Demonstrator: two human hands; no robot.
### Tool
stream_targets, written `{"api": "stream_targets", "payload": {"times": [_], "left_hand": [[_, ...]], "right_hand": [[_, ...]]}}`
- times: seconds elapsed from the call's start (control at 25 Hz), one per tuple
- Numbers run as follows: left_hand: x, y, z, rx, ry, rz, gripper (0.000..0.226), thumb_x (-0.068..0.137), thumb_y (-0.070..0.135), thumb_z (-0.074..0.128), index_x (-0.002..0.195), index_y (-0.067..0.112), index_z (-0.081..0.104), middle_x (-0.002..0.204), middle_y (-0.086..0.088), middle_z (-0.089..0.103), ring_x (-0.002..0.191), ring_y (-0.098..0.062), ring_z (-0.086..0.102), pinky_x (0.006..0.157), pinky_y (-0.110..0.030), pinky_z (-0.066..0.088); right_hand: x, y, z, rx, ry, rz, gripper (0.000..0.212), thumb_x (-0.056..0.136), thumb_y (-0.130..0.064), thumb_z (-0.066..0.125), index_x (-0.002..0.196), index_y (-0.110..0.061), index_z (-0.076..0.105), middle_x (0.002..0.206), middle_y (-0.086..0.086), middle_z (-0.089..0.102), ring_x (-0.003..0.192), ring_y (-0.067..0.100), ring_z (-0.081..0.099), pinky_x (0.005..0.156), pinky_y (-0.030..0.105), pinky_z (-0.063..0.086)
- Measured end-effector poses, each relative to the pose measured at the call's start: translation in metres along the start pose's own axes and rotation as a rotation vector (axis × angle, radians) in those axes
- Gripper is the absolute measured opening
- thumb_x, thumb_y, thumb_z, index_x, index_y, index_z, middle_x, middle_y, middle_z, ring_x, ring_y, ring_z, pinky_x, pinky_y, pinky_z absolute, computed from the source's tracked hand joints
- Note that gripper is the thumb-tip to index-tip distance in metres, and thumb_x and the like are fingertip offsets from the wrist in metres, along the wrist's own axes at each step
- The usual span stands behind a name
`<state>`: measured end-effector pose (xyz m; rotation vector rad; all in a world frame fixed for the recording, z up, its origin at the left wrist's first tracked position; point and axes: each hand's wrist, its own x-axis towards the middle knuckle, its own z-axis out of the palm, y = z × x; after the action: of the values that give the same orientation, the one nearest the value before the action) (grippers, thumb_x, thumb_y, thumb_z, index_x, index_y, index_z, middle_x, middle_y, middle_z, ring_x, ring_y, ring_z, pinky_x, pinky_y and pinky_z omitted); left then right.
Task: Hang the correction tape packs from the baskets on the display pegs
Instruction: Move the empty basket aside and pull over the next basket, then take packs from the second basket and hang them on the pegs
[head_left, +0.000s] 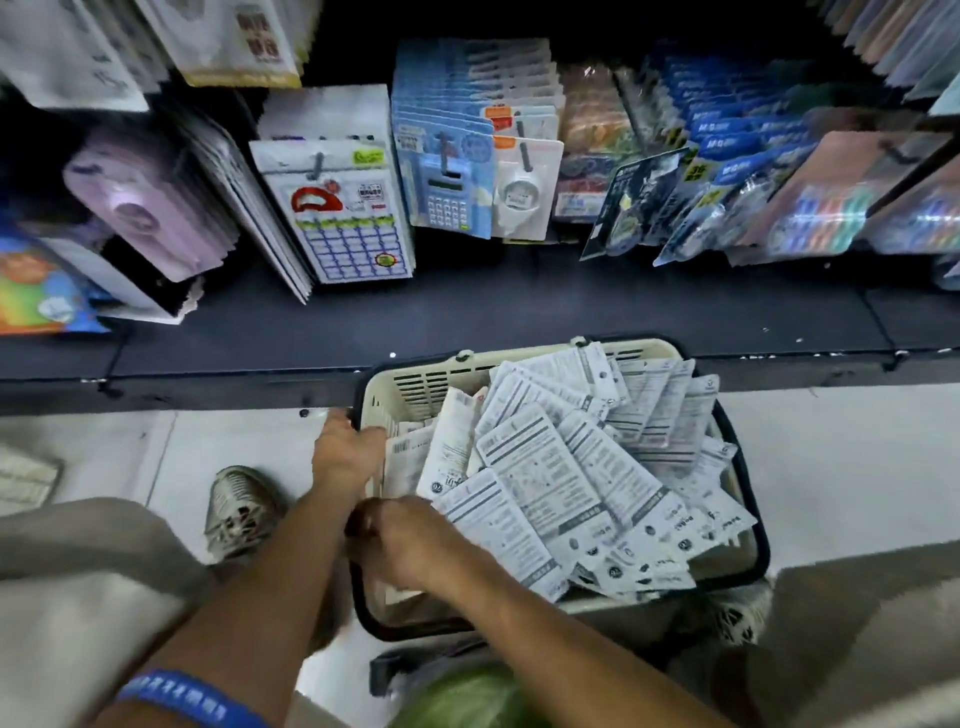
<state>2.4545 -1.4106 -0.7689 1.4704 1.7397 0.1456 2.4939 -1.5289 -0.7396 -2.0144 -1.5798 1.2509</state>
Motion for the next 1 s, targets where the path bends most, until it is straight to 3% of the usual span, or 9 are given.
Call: {"api": "stream_targets", "payload": {"times": [0.12,0.2,0.24,0.32,0.4,0.52,0.68,0.92,1.0], "left_hand": [[-0.007,0.008,-0.019,-0.052,0.121,0.091,0.054,0.088,0.015,0.064,0.14,0.009,0.049,0.135,-0.019,0.057,0.122,-0.038,0.055,0.104,-0.043,0.046],[-0.022,0.018,-0.02,-0.009,0.179,0.263,0.054,0.088,0.016,0.065,0.139,0.013,0.051,0.137,-0.016,0.052,0.124,-0.037,0.051,0.105,-0.047,0.044],[-0.03,0.023,-0.018,0.013,0.17,0.345,0.05,0.089,0.015,0.066,0.137,0.016,0.053,0.136,-0.014,0.052,0.123,-0.035,0.051,0.105,-0.046,0.044],[-0.047,0.027,-0.011,0.03,0.065,0.452,0.041,0.089,0.012,0.067,0.129,0.017,0.061,0.13,-0.015,0.057,0.119,-0.036,0.055,0.103,-0.046,0.046],[-0.059,0.024,-0.008,0.048,-0.106,0.476,0.035,0.089,0.01,0.067,0.123,0.016,0.065,0.123,-0.018,0.065,0.112,-0.038,0.062,0.098,-0.047,0.051],[-0.066,0.018,-0.014,0.086,-0.304,0.414,0.023,0.09,0.014,0.068,0.111,0.022,0.069,0.118,-0.005,0.07,0.107,-0.023,0.067,0.097,-0.04,0.054],[-0.075,0.026,-0.016,-0.023,-0.426,0.36,0.014,0.091,0.013,0.066,0.093,0.027,0.067,0.089,0.0,0.07,0.082,-0.017,0.064,0.077,-0.028,0.049],[-0.073,0.041,-0.016,-0.272,-0.292,0.271,0.005,0.09,0.016,0.069,0.087,0.017,0.073,0.087,0.002,0.072,0.082,-0.019,0.064,0.079,-0.029,0.05],[-0.071,0.041,-0.013,-0.27,-0.252,0.254,0.008,0.093,0.022,0.068,0.092,0.015,0.073,0.093,0.001,0.074,0.09,-0.021,0.067,0.087,-0.031,0.051]], "right_hand": [[-0.019,0.007,-0.048,0.118,0.253,-0.119,0.019,0.095,-0.017,0.062,0.109,-0.015,0.074,0.106,0.007,0.075,0.095,0.027,0.069,0.081,0.033,0.053],[-0.032,0.03,-0.088,-0.02,0.546,0.013,0.029,0.095,-0.025,0.062,0.123,-0.018,0.065,0.116,0.003,0.072,0.102,0.024,0.065,0.089,0.037,0.053],[-0.039,0.046,-0.107,-0.177,0.577,0.16,0.042,0.094,-0.034,0.063,0.132,-0.018,0.055,0.125,0.005,0.067,0.109,0.027,0.061,0.093,0.039,0.05],[-0.057,0.076,-0.127,-0.257,0.378,0.448,0.069,0.089,-0.047,0.069,0.142,-0.014,0.042,0.136,0.009,0.059,0.12,0.032,0.056,0.096,0.04,0.047],[-0.068,0.087,-0.123,-0.086,0.202,0.515,0.079,0.081,-0.05,0.077,0.143,-0.014,0.045,0.141,0.007,0.057,0.125,0.028,0.056,0.099,0.038,0.047],[-0.071,0.08,-0.105,-0.053,0.22,0.487,0.071,0.073,-0.049,0.084,0.134,-0.023,0.058,0.134,-0.001,0.062,0.119,0.022,0.059,0.1,0.037,0.048],[-0.064,0.072,-0.098,-0.086,0.074,0.504,0.052,0.069,-0.034,0.089,0.115,-0.021,0.068,0.115,-0.001,0.072,0.102,0.02,0.068,0.092,0.039,0.056],[-0.07,0.059,-0.166,0.251,0.349,0.326,0.02,0.072,-0.007,0.085,0.081,-0.022,0.074,0.076,-0.012,0.075,0.078,0.013,0.073,0.069,0.026,0.058],[-0.075,0.056,-0.195,0.262,0.431,0.251,0.02,0.074,-0.01,0.085,0.085,-0.023,0.076,0.084,-0.011,0.077,0.083,0.012,0.073,0.074,0.028,0.059]]}}
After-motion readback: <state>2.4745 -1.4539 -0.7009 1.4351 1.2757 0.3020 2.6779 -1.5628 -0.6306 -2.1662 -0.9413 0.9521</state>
